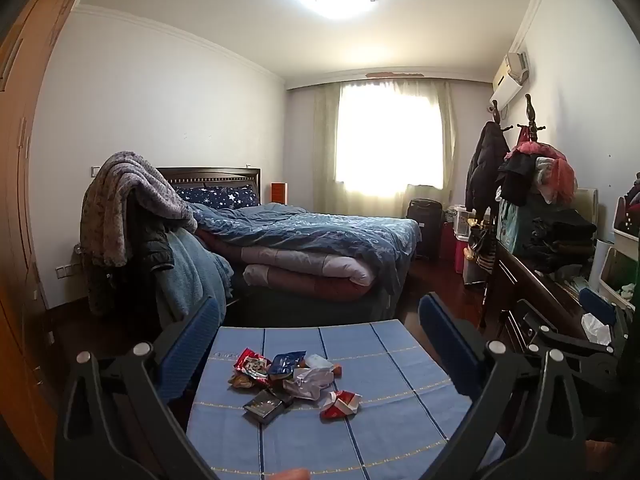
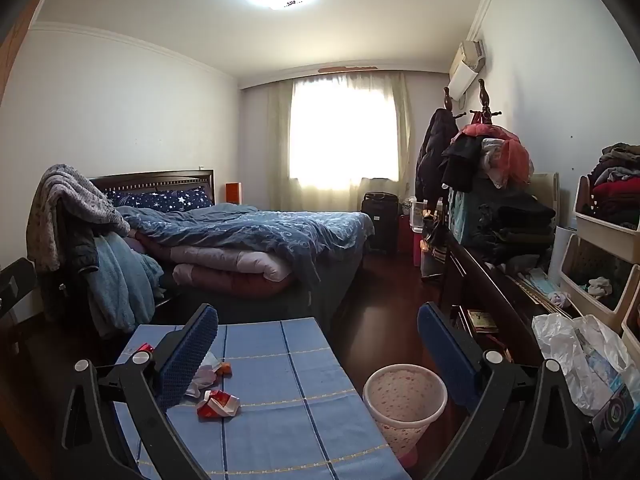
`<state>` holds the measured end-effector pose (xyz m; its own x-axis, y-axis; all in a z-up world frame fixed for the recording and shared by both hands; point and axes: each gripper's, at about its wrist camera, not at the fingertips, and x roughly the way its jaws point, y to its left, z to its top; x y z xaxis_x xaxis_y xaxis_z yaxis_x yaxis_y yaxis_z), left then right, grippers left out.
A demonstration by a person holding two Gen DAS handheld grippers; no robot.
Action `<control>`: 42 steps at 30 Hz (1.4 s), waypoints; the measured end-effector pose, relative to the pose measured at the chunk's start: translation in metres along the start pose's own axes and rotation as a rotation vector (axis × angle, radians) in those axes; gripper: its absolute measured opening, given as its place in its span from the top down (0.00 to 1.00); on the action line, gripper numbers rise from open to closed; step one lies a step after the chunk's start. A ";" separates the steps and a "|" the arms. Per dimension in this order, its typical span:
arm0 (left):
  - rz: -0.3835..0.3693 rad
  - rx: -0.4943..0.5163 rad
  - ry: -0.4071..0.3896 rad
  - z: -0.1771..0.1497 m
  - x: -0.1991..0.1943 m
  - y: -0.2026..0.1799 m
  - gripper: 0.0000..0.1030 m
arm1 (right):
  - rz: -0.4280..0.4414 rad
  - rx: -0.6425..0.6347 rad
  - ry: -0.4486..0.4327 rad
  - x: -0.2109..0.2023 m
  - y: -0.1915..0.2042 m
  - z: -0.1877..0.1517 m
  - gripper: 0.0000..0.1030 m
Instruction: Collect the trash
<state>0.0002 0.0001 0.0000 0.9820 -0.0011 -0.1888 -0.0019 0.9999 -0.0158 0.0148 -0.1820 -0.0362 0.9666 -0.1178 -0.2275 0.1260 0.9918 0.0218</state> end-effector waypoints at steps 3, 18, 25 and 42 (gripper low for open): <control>0.000 0.000 -0.003 0.000 0.000 0.000 0.03 | 0.001 -0.004 0.000 -0.001 -0.002 -0.001 0.03; 0.009 -0.013 -0.002 0.001 -0.002 0.006 0.03 | 0.003 -0.009 0.001 0.002 -0.004 -0.003 0.03; 0.014 -0.024 0.006 0.001 -0.001 0.008 0.03 | 0.005 -0.019 0.005 -0.003 0.004 0.002 0.03; 0.016 -0.026 0.007 -0.001 0.001 0.010 0.03 | 0.003 -0.021 -0.011 -0.008 0.008 0.001 0.03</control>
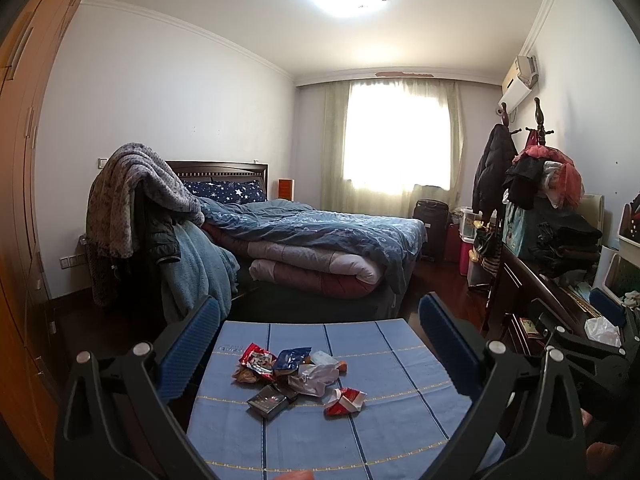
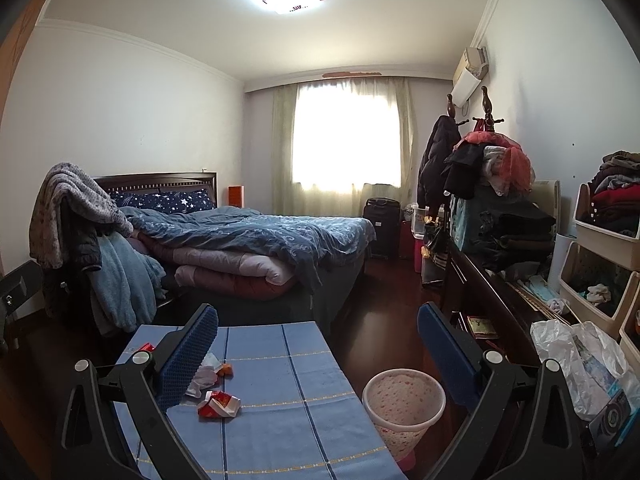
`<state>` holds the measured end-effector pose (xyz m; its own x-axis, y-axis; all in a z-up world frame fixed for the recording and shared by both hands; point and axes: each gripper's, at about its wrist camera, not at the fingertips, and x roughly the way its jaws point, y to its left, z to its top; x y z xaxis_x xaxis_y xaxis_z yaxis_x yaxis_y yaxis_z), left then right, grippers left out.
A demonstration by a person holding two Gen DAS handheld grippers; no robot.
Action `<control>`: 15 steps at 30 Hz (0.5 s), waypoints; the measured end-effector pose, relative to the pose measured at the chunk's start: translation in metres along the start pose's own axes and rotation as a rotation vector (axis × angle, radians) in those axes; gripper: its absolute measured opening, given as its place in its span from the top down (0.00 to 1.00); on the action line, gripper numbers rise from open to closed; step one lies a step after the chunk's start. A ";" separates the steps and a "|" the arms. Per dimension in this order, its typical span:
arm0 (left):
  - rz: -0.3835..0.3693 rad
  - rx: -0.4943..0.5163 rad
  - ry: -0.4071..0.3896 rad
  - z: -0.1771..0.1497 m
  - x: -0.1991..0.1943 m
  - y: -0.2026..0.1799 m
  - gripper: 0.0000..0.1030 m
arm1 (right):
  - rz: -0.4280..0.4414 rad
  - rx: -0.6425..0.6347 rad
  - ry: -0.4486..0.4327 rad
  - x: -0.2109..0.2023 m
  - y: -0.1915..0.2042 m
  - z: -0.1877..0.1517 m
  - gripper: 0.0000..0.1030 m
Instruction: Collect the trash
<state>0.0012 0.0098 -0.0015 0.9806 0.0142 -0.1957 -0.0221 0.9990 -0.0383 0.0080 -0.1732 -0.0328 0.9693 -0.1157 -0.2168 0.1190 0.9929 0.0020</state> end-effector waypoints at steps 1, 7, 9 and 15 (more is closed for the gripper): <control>0.000 0.000 0.000 0.000 0.000 0.000 0.03 | 0.000 0.000 0.000 0.000 0.000 0.000 0.03; 0.000 0.000 0.000 0.000 0.000 0.000 0.03 | -0.003 -0.001 -0.001 0.000 0.001 0.000 0.03; 0.000 0.000 0.000 0.000 0.000 0.000 0.03 | -0.002 -0.001 -0.002 0.000 0.001 -0.001 0.03; 0.001 -0.001 0.010 -0.004 0.007 0.002 0.03 | 0.000 -0.006 0.010 0.004 -0.002 -0.002 0.03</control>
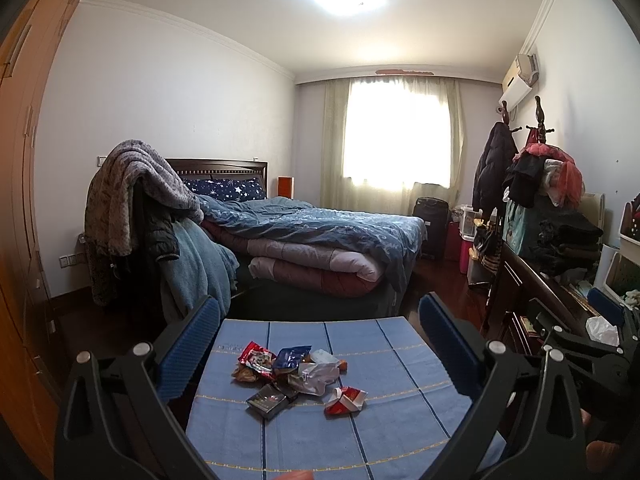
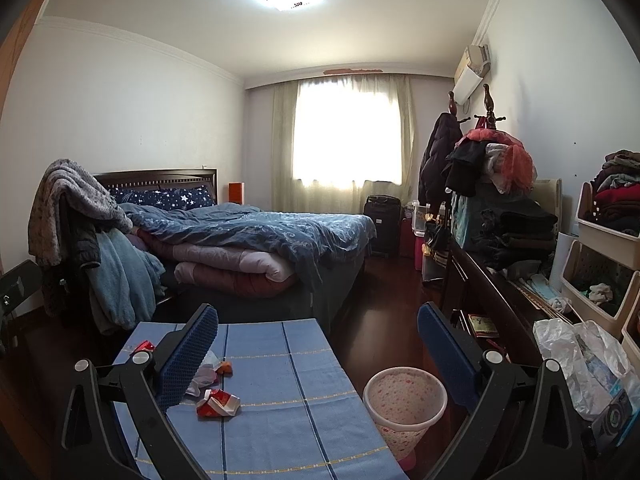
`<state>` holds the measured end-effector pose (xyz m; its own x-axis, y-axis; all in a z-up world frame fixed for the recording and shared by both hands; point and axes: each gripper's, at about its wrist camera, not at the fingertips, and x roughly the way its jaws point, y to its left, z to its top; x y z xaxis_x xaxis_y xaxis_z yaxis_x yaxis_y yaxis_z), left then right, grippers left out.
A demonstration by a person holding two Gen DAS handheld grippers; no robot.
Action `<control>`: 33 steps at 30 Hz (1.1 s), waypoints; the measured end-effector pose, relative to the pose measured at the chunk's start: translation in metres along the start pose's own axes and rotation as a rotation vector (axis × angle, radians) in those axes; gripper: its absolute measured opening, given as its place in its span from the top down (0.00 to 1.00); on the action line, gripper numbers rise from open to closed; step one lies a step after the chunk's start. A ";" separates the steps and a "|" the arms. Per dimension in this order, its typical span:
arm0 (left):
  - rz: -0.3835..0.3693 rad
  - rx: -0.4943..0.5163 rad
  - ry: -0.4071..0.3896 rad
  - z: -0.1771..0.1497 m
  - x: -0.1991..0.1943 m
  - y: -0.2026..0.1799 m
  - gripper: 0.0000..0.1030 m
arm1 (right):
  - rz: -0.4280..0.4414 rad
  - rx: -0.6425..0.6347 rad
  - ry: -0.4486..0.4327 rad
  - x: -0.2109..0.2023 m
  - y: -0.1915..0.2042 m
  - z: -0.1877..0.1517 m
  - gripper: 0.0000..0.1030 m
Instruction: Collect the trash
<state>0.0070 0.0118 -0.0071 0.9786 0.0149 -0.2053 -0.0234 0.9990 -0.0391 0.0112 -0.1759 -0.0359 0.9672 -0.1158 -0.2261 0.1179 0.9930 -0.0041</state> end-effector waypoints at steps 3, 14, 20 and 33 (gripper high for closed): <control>-0.005 -0.001 0.005 -0.002 0.006 0.000 0.03 | 0.003 -0.002 0.015 0.011 0.000 -0.002 0.03; -0.007 -0.005 0.008 -0.003 0.013 0.002 0.03 | -0.010 -0.012 0.013 0.020 0.004 -0.002 0.03; -0.009 -0.010 0.028 -0.010 0.026 0.006 0.03 | -0.024 -0.018 0.026 0.032 0.004 -0.005 0.03; 0.074 -0.053 0.224 -0.077 0.114 0.046 0.03 | 0.130 -0.032 0.264 0.130 0.025 -0.073 0.03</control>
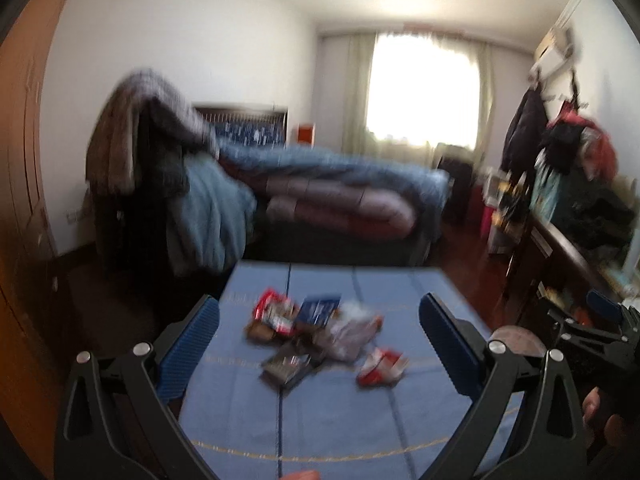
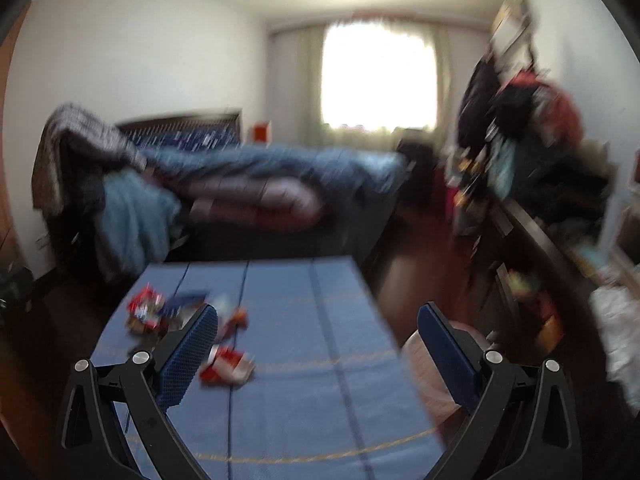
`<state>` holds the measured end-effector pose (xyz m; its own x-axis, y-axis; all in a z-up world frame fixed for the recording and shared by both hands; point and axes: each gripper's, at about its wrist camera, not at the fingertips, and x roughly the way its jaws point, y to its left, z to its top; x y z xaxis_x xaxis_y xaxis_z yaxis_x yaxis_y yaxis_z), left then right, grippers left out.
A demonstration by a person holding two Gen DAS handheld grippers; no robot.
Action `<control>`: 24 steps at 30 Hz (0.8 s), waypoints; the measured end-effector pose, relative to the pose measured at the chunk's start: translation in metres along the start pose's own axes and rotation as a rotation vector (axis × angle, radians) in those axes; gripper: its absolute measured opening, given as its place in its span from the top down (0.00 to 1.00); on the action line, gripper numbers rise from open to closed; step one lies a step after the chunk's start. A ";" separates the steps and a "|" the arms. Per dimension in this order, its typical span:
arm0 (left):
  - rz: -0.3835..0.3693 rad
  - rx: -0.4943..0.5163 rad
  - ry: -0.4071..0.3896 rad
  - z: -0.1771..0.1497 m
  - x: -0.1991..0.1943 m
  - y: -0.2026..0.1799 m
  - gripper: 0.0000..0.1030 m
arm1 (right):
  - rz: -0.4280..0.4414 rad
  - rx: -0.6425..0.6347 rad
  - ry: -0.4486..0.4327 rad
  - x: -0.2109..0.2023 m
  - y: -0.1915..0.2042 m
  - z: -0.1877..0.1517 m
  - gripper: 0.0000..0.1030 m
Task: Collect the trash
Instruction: 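Grasp the red-white wrapper with the right tool while the left tool grasps the dark cigarette pack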
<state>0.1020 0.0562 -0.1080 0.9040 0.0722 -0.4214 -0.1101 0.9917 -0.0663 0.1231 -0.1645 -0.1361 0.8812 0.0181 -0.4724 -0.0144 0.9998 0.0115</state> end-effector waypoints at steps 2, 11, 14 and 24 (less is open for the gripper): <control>0.026 0.010 0.074 -0.017 0.032 0.006 0.03 | 0.034 -0.009 0.059 0.029 0.007 -0.013 0.03; 0.093 -0.058 0.333 -0.081 0.180 0.040 0.03 | 0.147 -0.082 0.319 0.139 0.043 -0.066 0.03; 0.108 -0.030 0.380 -0.091 0.211 0.041 0.03 | 0.178 -0.102 0.332 0.153 0.050 -0.072 0.03; -0.017 0.057 0.503 -0.114 0.262 0.040 0.07 | 0.235 -0.152 0.380 0.186 0.068 -0.077 0.03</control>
<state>0.2872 0.1028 -0.3239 0.5931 0.0095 -0.8050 -0.0613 0.9976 -0.0333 0.2499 -0.0933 -0.2906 0.6107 0.2159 -0.7618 -0.2873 0.9570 0.0409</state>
